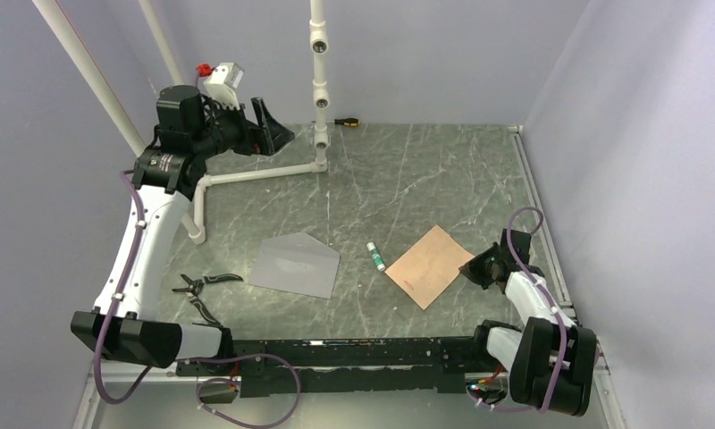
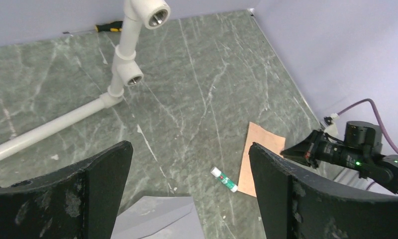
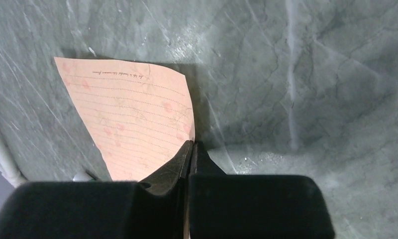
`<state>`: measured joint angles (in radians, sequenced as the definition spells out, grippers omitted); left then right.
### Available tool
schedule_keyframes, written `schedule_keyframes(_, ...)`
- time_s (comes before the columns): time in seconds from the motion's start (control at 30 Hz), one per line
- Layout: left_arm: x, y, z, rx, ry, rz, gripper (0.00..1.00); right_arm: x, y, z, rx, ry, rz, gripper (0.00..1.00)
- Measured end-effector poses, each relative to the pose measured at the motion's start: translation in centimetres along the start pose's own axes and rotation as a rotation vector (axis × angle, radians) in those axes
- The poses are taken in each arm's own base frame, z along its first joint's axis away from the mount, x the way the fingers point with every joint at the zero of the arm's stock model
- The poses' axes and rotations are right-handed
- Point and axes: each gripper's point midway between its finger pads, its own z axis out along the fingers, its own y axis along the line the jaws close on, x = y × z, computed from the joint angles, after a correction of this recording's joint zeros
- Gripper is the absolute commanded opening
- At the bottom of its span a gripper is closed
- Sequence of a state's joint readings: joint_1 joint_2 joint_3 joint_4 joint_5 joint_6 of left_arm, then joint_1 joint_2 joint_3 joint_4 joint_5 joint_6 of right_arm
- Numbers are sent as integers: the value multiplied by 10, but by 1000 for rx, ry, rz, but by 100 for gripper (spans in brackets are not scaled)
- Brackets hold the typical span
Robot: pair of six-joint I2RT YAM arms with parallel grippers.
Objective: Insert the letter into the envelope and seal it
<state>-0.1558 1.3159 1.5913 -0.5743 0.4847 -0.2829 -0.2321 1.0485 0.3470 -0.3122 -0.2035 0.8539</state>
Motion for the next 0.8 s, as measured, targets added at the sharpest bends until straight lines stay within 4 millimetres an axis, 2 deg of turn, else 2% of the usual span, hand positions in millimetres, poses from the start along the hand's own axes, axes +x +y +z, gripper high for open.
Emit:
schedule_keyframes(0.13, 16, -5, 13, 57, 34, -71, 90, -2, 4, 0, -40, -17, -60, 0)
schedule_keyframes(0.2, 33, -10, 28, 97, 78, -130, 88, -4, 8, -1, -66, -25, -88, 0)
schedule_keyframes(0.3, 69, -22, 56, 151, 179, -216, 87, -8, 19, -7, -124, -50, -136, 0)
schedule_keyframes(0.37, 101, -32, 80, 183, 278, -282, 89, -10, 26, -12, -159, -70, -168, 0)
schedule_keyframes(0.4, 112, -36, 89, 195, 309, -300, 92, -11, 29, -14, -173, -77, -180, 0)
schedule_keyframes(0.47, 140, -44, 109, 214, 390, -347, 92, -14, 33, -18, -193, -93, -202, 0)
schedule_keyframes(0.63, 208, -64, 150, 251, 584, -449, 83, -20, 53, -32, -273, -126, -251, 0)
schedule_keyframes(0.8, 253, -82, 185, 305, 692, -459, 87, -22, 71, -43, -351, -134, -287, 0)
